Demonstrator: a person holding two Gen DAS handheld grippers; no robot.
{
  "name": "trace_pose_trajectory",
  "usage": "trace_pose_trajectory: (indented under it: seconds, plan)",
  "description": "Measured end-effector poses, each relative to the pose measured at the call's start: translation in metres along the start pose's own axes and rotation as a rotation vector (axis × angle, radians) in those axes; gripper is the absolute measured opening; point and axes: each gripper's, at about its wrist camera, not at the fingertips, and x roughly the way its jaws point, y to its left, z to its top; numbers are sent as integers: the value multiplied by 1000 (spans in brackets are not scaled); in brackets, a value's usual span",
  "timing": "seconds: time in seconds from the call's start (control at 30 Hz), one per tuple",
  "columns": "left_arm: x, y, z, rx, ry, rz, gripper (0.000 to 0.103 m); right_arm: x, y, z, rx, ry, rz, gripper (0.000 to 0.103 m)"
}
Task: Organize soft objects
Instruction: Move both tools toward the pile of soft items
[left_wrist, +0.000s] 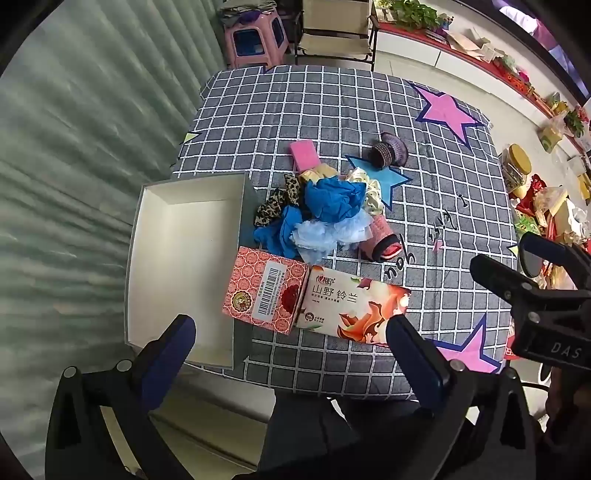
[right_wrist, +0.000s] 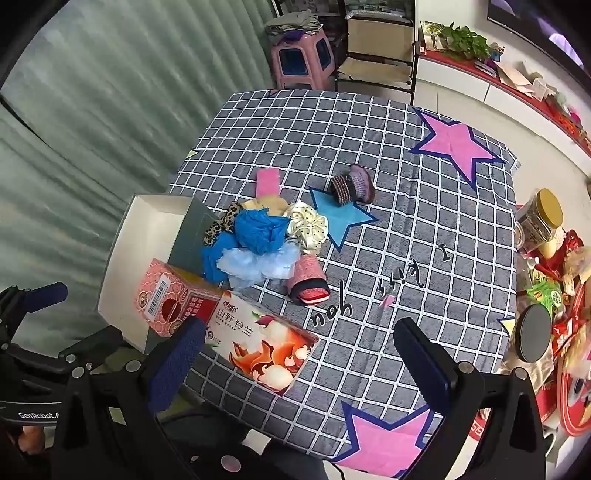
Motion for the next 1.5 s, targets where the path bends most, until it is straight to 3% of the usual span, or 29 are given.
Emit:
trace_pose_trajectory:
  seconds: [0.5,0.67,0.8,1.07,1.5]
  plan:
    - [4,-5,-4,49,24,33,103,5,-13,-8,64,0,46,103]
    - [9,-7,9,69,-30,78,103,7,-20,-10,101,-3,51,103]
    - [9,-2,28,51,-59,53,103,10,-32,-11,155,-2,46,103]
    - [27,5,83,57,-34,25,103,26,-53,-4,271,16,-5,103]
    - [97,22,151,145,36,-17,103,76,-52,40,420,85,-93,103]
